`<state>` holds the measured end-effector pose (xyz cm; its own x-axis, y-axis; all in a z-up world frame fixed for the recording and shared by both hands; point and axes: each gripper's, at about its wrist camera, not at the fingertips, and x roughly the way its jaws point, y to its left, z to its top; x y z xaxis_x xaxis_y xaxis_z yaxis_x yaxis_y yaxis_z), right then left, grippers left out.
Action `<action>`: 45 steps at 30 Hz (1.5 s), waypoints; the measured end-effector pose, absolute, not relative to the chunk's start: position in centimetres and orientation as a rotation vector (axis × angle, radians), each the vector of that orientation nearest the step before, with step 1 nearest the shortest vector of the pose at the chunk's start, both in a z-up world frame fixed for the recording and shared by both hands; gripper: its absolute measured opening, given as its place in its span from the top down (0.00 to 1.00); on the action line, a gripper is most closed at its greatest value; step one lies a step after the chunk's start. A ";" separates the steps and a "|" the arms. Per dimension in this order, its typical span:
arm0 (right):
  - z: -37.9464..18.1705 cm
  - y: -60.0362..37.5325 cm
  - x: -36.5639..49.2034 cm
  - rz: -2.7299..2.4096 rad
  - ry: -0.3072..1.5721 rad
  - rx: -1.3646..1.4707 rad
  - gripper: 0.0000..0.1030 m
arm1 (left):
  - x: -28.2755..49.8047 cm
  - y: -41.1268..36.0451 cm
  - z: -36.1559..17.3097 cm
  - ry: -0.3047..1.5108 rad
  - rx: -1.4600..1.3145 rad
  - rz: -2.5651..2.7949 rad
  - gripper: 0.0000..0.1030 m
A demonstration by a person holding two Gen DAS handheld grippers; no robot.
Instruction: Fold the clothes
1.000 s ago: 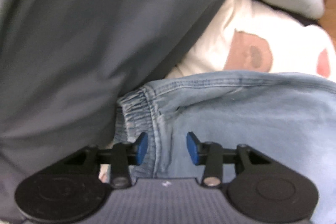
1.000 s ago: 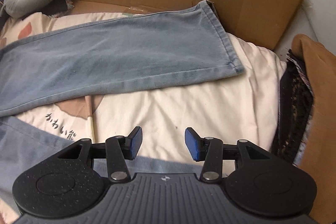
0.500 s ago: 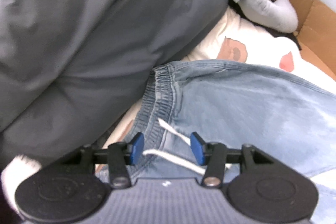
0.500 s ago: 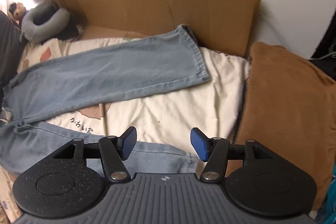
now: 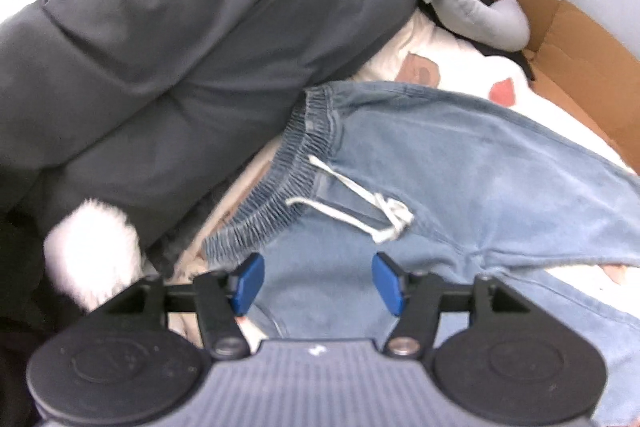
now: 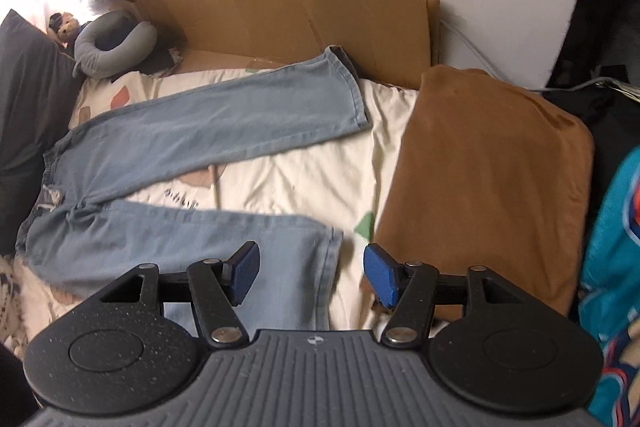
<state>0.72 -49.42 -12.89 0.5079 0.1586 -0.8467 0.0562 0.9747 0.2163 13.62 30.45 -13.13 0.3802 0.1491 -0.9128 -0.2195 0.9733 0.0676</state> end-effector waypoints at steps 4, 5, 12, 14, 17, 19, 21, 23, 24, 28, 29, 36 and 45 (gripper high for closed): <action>-12.6 -49.7 -2.6 0.042 1.006 0.280 0.27 | 11.1 30.5 -12.0 1.156 -0.150 0.205 0.35; -12.6 -49.8 -3.4 0.038 0.995 0.296 0.25 | 10.5 30.4 -11.8 1.154 -0.165 0.199 0.35; -15.3 -48.8 -6.7 0.060 0.982 0.386 0.23 | 6.2 29.5 -10.5 1.148 -0.170 0.228 0.31; -16.2 -48.2 -7.5 0.079 0.974 0.410 0.14 | 5.2 29.4 -10.2 1.145 -0.179 0.243 0.26; -17.8 -47.3 -8.5 0.107 0.980 0.448 0.14 | 4.3 29.3 -10.3 1.146 -0.194 0.243 0.24; -19.0 -46.7 -9.2 0.110 0.991 0.475 0.14 | 4.1 29.3 -10.6 1.138 -0.198 0.247 0.24; -20.2 -46.0 -9.8 0.095 1.004 0.505 0.14 | 3.7 29.2 -11.1 1.134 -0.211 0.253 0.24; -20.8 -45.2 -10.5 0.096 1.000 0.495 0.14 | 3.3 29.2 -11.6 1.116 -0.224 0.243 0.24; -21.1 -44.9 -10.7 0.098 0.999 0.483 0.14 | 3.1 29.2 -12.0 1.111 -0.226 0.238 0.24; -22.1 -44.1 -11.5 0.083 0.987 0.453 0.14 | 2.6 29.2 -14.2 1.154 -0.248 0.258 0.24; -22.4 -44.1 -11.6 0.075 0.993 0.460 0.14 | 2.4 29.2 -14.7 1.164 -0.257 0.262 0.24; -25.6 -44.8 -12.1 0.024 1.060 0.528 0.14 | 1.0 29.0 -18.8 1.189 -0.296 0.249 0.24; -30.2 -45.3 -12.2 -0.020 1.032 0.690 0.15 | 0.2 28.0 -24.3 1.241 -0.362 0.238 0.20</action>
